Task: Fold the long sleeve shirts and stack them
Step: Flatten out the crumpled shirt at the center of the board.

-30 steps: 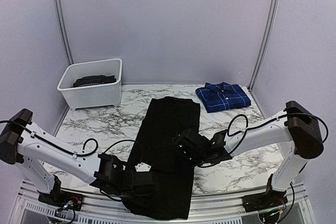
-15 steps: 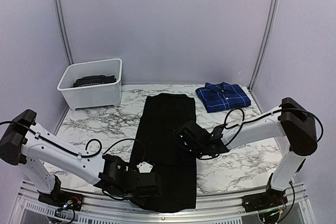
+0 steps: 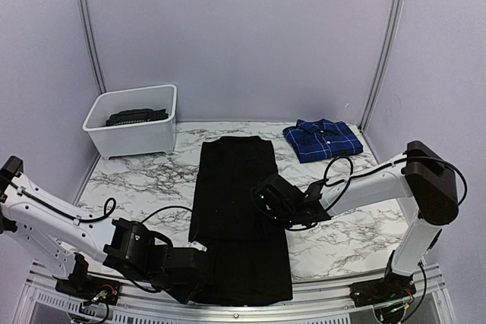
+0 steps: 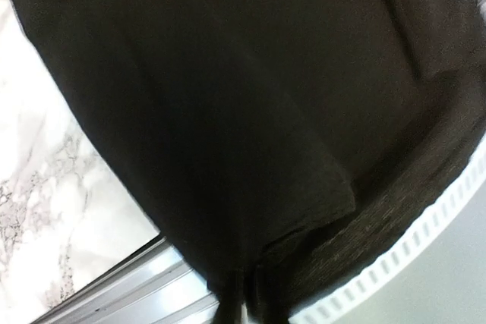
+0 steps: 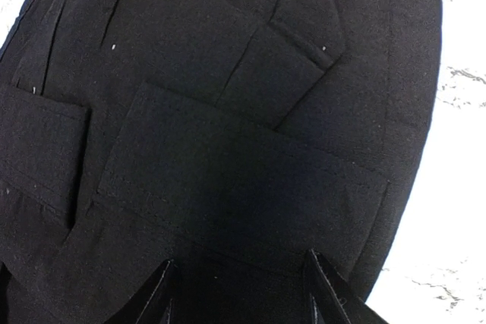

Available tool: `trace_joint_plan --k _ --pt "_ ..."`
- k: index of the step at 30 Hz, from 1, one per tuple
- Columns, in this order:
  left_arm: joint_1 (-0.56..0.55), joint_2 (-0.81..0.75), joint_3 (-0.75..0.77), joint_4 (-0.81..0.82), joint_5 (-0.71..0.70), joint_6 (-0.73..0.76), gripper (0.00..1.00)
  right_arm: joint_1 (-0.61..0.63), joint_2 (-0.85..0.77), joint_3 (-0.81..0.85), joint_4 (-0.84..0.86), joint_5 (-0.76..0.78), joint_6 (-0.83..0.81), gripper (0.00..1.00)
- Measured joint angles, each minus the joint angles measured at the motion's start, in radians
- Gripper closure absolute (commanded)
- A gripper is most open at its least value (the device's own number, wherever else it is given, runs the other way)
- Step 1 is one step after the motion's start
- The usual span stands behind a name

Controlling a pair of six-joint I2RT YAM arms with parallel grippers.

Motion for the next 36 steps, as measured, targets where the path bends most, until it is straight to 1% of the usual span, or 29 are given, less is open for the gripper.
trace_joint_plan --k 1,2,4,6,9,11,12,14,16,18,21,23,27,30,32,34,36 --pt "0.000 0.000 -0.011 0.000 0.014 0.005 0.61 0.000 0.000 0.001 -0.001 0.000 -0.001 0.47" --pt "0.000 0.000 -0.023 -0.002 0.036 0.007 0.52 0.000 0.000 0.003 -0.005 -0.001 -0.003 0.47" --pt "0.000 -0.001 -0.027 -0.005 0.056 0.016 0.48 -0.001 0.000 0.008 -0.014 -0.005 -0.006 0.47" --pt "0.012 -0.015 -0.024 -0.002 0.062 0.013 0.40 -0.002 -0.001 0.018 -0.030 -0.009 -0.013 0.47" --pt "0.075 -0.085 -0.009 0.000 0.063 0.007 0.37 -0.003 -0.019 0.029 -0.063 -0.016 -0.025 0.43" --pt "0.160 -0.141 0.028 0.002 0.047 0.013 0.34 -0.004 -0.040 0.043 -0.089 -0.015 -0.040 0.40" --pt "0.197 -0.157 0.048 0.006 0.039 0.020 0.31 -0.005 -0.048 0.052 -0.100 -0.014 -0.046 0.39" --pt "0.291 -0.171 0.100 0.017 0.024 0.048 0.29 -0.007 -0.064 0.079 -0.117 -0.010 -0.063 0.36" --pt "0.385 -0.150 0.143 0.039 0.013 0.089 0.27 -0.012 -0.072 0.107 -0.122 -0.011 -0.085 0.35" --pt "0.449 -0.105 0.163 0.059 0.014 0.132 0.24 -0.022 -0.075 0.118 -0.121 -0.013 -0.097 0.35" --pt "0.521 0.000 0.183 0.090 0.026 0.195 0.19 -0.040 -0.076 0.117 -0.125 -0.016 -0.116 0.35" --pt "0.544 0.073 0.202 0.098 0.032 0.232 0.16 -0.047 -0.078 0.113 -0.125 -0.016 -0.122 0.35" --pt "0.558 0.211 0.250 0.127 0.056 0.285 0.14 -0.051 -0.097 0.083 -0.118 -0.027 -0.130 0.35" --pt "0.559 0.279 0.256 0.150 0.070 0.301 0.14 -0.051 -0.114 0.051 -0.111 -0.034 -0.134 0.35" --pt "0.559 0.312 0.256 0.158 0.069 0.310 0.16 -0.051 -0.122 0.035 -0.108 -0.035 -0.136 0.35" --pt "0.559 0.341 0.255 0.168 0.069 0.314 0.22 -0.051 -0.129 0.022 -0.105 -0.034 -0.139 0.35" --pt "0.559 0.364 0.255 0.178 0.069 0.314 0.33 -0.051 -0.132 0.014 -0.105 -0.032 -0.143 0.35"
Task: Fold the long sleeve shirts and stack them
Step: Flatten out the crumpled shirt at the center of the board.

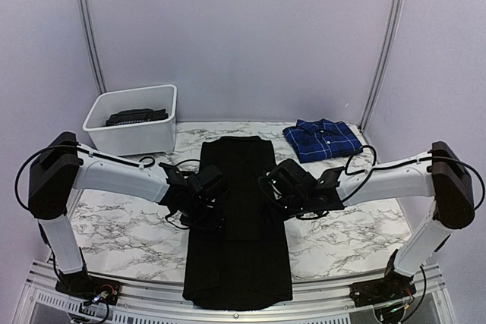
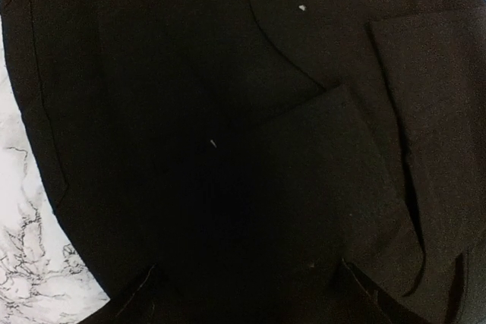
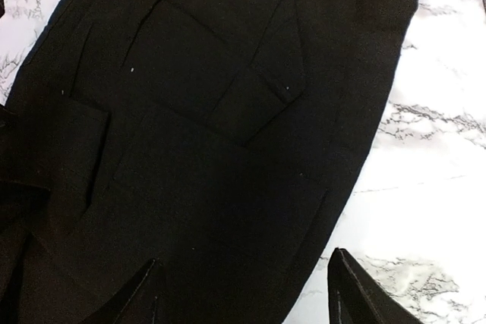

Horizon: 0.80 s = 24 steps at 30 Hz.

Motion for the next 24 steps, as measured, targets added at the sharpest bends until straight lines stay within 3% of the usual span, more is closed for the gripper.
trace_joint_plan --k 5,17,24 --pt "0.000 0.013 0.001 0.019 -0.031 0.008 0.67 0.000 0.001 -0.001 0.009 0.004 -0.014 0.35" --pt "0.001 -0.108 -0.002 0.030 -0.113 -0.001 0.85 0.000 0.084 0.002 0.043 -0.011 -0.040 0.32" --pt "0.005 -0.135 -0.002 0.035 -0.127 -0.002 0.88 0.000 0.157 0.027 0.045 -0.009 -0.042 0.36"
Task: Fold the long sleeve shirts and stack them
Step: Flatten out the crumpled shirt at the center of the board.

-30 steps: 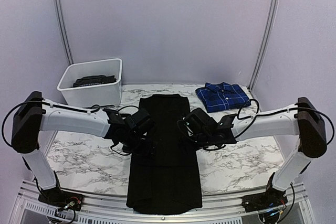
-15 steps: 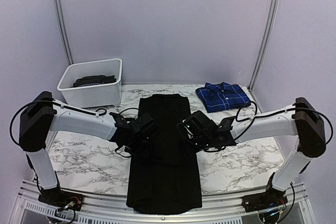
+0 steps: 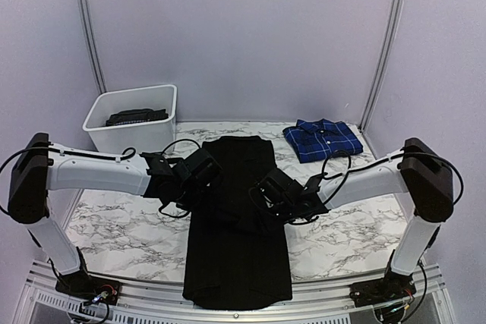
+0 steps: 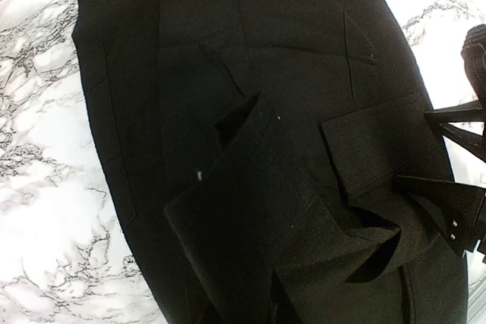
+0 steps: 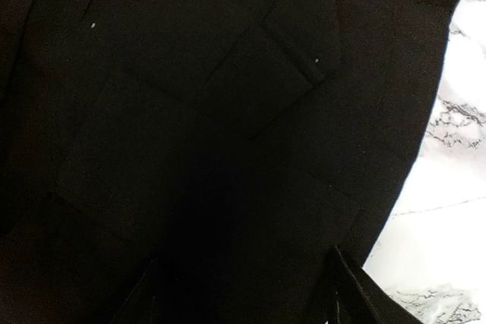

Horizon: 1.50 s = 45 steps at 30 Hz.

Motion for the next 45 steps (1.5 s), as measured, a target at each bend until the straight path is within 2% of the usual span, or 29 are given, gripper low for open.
trace_joint_plan --k 4,8,11,15,19,20,23,27,31,35,40,45 --pt "0.000 0.000 0.000 0.000 0.000 0.001 0.89 0.000 0.016 0.016 0.003 0.010 0.003 0.49" --pt "0.003 0.000 0.000 0.001 0.000 0.000 0.89 0.000 0.026 0.023 0.013 0.018 0.004 0.75" --pt "0.011 0.000 0.000 0.001 0.000 0.000 0.89 0.000 0.028 0.026 0.014 0.028 0.011 0.85" --pt "0.023 -0.008 -0.001 0.002 0.000 -0.002 0.89 0.000 0.028 0.038 -0.008 0.037 0.010 0.86" --pt "0.029 -0.019 -0.002 0.002 0.000 -0.002 0.89 -0.001 0.015 0.063 -0.049 0.050 0.007 0.78" --pt "0.030 -0.021 -0.005 0.003 0.000 -0.002 0.89 -0.002 0.007 0.066 -0.055 0.052 0.005 0.79" --pt "0.033 -0.024 -0.013 0.004 0.001 -0.002 0.89 -0.011 -0.030 0.069 -0.060 0.045 0.001 0.91" --pt "0.037 -0.024 -0.019 0.004 0.005 -0.002 0.89 -0.034 -0.061 0.069 -0.059 0.034 0.003 0.92" --pt "0.041 -0.028 -0.022 0.005 0.010 -0.002 0.89 -0.046 -0.064 0.069 -0.061 0.029 0.003 1.00" --pt "0.051 -0.039 -0.031 0.005 0.016 -0.002 0.89 -0.060 -0.064 0.069 -0.062 0.024 0.003 1.00" --pt "0.099 -0.098 -0.050 0.002 0.010 -0.010 0.89 -0.155 -0.110 0.079 -0.087 0.035 -0.001 1.00" --pt "0.201 -0.208 -0.050 -0.003 -0.019 -0.017 0.89 -0.303 -0.179 0.156 -0.108 0.082 -0.032 1.00"
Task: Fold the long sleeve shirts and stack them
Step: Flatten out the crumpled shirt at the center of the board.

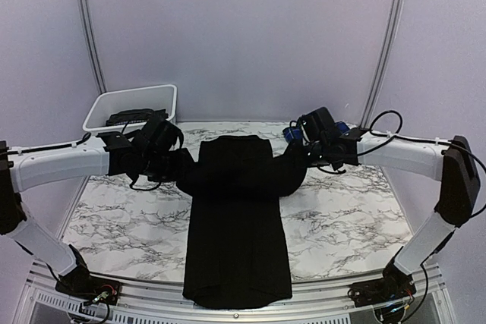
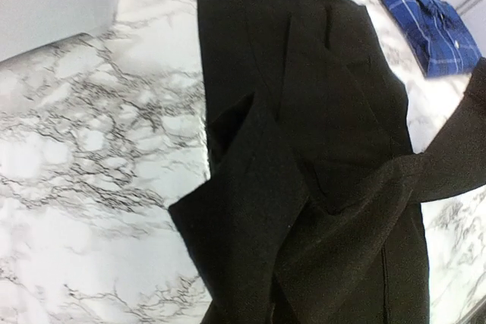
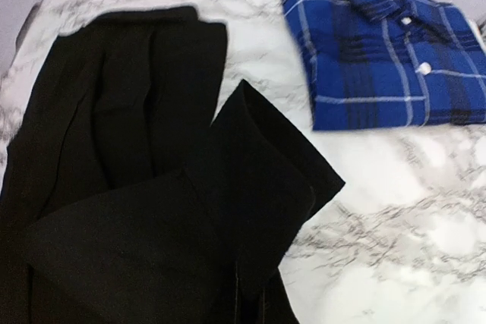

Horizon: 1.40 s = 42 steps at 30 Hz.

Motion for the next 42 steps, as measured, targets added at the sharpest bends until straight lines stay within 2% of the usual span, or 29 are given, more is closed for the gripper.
trace_joint_plan --k 6,15,26,35,42 --pt "0.130 -0.061 0.026 -0.042 -0.033 0.019 0.93 -0.185 -0.009 0.123 -0.011 0.064 -0.059 1.00" --pt "0.431 -0.140 0.130 -0.138 -0.053 0.060 0.94 -0.453 0.067 0.413 -0.066 0.183 -0.153 1.00" --pt "0.683 -0.200 0.201 -0.228 -0.006 0.113 0.93 -0.601 0.187 0.677 -0.116 0.222 -0.220 1.00" --pt "0.776 -0.164 0.339 -0.267 0.028 0.149 0.91 -0.729 0.270 0.759 -0.162 0.189 -0.246 1.00" --pt "0.780 -0.105 0.432 -0.287 0.042 0.186 0.90 -0.727 0.285 0.760 -0.153 0.129 -0.261 0.98"
